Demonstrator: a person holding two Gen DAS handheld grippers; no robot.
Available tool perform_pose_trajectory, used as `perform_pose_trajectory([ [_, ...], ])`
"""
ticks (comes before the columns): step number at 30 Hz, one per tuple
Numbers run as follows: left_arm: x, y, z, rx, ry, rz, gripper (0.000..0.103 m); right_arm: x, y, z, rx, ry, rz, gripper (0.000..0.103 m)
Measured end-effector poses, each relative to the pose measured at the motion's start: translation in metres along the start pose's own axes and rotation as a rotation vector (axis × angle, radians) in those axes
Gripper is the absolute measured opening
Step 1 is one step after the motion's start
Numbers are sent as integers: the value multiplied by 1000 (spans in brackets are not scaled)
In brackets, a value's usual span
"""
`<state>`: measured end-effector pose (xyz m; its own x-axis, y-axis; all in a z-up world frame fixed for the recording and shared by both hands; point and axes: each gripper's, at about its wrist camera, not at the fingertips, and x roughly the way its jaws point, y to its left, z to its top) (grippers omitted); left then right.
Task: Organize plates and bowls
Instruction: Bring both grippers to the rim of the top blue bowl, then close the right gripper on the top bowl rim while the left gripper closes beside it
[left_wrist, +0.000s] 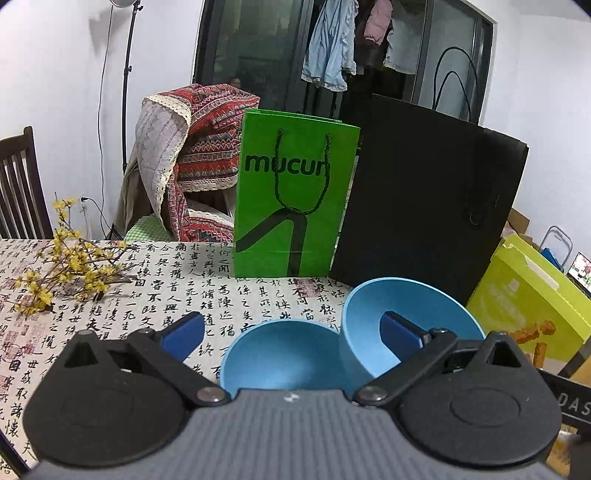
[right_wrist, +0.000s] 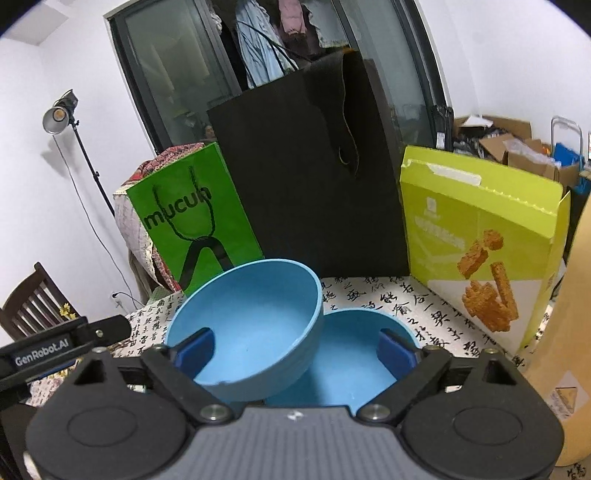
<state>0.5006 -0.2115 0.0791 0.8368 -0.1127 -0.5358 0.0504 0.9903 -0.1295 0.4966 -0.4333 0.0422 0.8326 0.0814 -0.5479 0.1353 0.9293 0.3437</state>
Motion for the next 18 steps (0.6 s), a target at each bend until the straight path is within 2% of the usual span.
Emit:
perform_pose_trajectory([
  [3, 6, -5, 3, 1, 3, 2, 103, 9, -3, 4, 32, 22, 4, 86],
  [7, 17, -7, 6, -30, 17, -3, 101, 19, -5, 9, 52, 37, -1, 75],
  [9, 22, -9, 6, -29, 20, -3, 97, 23, -7, 11, 59, 43, -9, 71],
  [12, 29, -12, 6, -29, 34, -12, 87, 30, -8, 14, 67, 54, -20, 59],
  [18, 42, -18, 5, -30, 60, -31, 74, 40, -11, 16, 79, 66, -22, 49],
])
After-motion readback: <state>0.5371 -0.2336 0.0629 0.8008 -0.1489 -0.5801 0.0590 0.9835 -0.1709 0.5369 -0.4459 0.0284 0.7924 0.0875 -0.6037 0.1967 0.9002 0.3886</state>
